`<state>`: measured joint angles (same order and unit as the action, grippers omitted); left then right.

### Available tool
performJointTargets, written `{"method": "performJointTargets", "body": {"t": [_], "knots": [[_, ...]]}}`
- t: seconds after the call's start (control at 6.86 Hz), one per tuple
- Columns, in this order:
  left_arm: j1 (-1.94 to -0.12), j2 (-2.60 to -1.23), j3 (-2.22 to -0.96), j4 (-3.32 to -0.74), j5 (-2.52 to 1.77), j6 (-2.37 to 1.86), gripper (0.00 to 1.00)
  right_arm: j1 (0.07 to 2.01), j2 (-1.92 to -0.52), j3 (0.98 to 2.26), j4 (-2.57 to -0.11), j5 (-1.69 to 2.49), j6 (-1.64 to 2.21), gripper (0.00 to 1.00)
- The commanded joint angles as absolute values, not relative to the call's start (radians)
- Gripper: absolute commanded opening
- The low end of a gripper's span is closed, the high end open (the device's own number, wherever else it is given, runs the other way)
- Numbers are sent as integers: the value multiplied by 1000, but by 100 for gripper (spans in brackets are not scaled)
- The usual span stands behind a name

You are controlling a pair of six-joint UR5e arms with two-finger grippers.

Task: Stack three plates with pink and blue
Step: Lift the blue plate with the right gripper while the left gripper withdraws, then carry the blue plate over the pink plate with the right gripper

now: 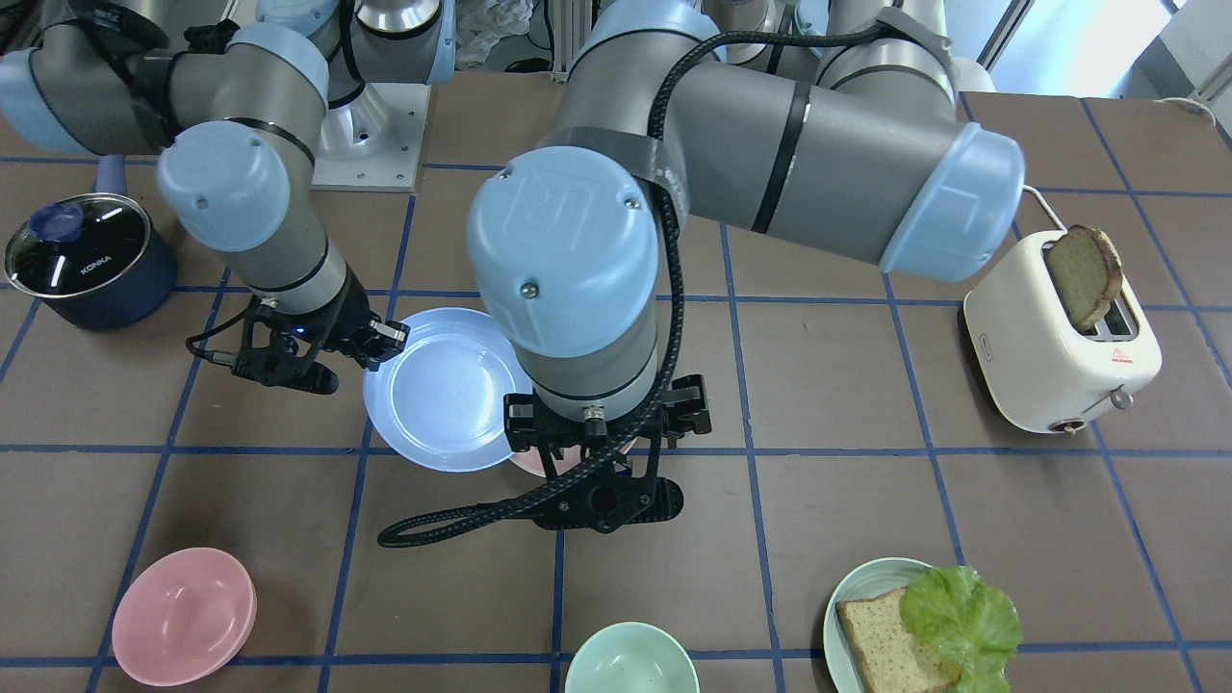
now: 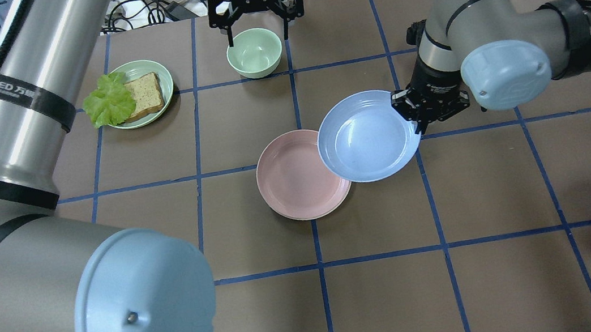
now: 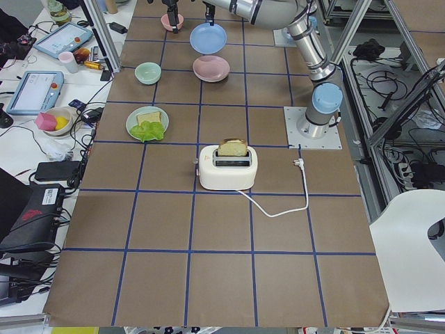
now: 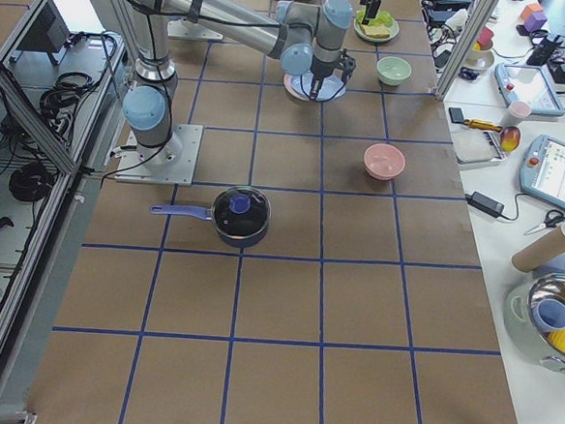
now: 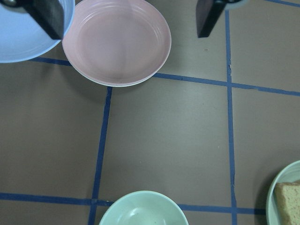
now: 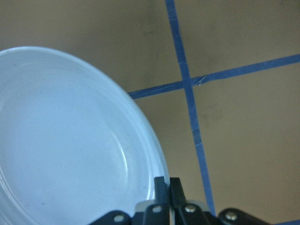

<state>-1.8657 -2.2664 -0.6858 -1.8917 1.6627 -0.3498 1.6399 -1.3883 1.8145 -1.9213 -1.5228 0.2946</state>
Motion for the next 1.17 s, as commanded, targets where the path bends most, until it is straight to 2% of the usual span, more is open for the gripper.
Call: {"method": "performJointTargets", "body": {"t": [0.0, 0.29, 0.73, 0.88, 1.02], "knots": [[-1791, -2224, -693, -1931, 1658, -223, 100, 1713, -1371, 1818, -1951, -1522, 390, 0], [-1755, -2191, -715, -1953, 1652, -157, 100, 1773, -1333, 1822, -2010, -1525, 495, 0], [-1746, -2096, -901, -1910, 1649, -140, 100, 1793, -1292, 1822, -2083, -1523, 569, 1], [-1746, -2050, -981, -1882, 1649, -137, 100, 1793, -1286, 1821, -2079, -1514, 568, 14], [-1746, -1992, -1067, -1882, 1649, -141, 100, 1793, -1289, 1821, -2065, -1491, 571, 21]]}}
